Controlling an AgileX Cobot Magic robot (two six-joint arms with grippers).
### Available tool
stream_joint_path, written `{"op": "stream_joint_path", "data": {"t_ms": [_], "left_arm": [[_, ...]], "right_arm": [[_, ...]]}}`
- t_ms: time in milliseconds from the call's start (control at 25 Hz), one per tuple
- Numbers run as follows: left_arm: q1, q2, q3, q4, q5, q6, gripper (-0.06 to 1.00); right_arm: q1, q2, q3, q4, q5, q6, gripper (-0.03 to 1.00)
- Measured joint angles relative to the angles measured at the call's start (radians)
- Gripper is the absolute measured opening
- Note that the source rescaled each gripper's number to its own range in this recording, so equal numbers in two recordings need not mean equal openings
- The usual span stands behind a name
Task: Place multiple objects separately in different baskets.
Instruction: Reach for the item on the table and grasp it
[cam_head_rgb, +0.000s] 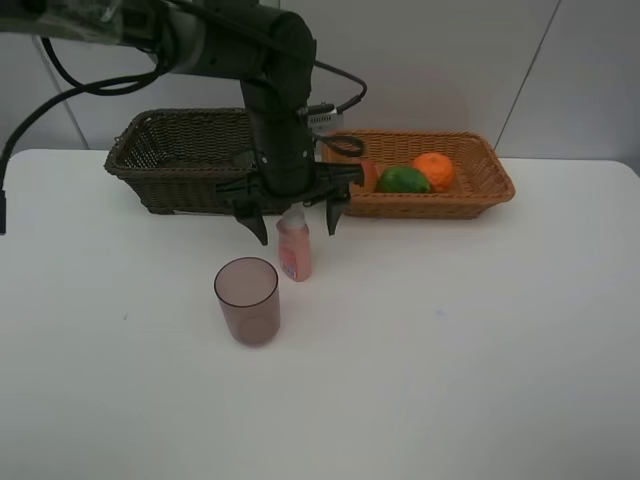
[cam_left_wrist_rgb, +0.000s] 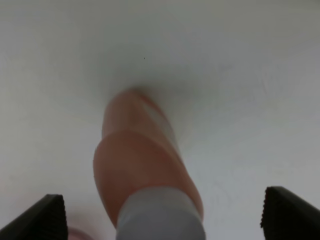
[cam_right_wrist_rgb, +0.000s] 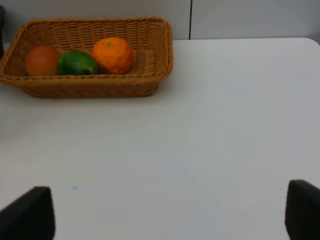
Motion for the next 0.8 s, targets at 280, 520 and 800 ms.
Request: {"op": "stream_joint_path", "data": {"t_ms": [280,520,800], "left_arm": [[0.017,0.029,0.000,0.000,-0.002,0.000,1.00],[0.027,0.050,0.000,0.000,-0.002,0.000,1.00],[0.027,0.057,0.003,-0.004,-0.004,-0.001,0.48]], "right_arm": [[0.000,0.000,0.000,0.000,0.000,0.000,1.00],[0.000,0.000,0.000,0.000,0.000,0.000,1.00],[0.000,0.000,0.000,0.000,0.000,0.000,1.00]]}}
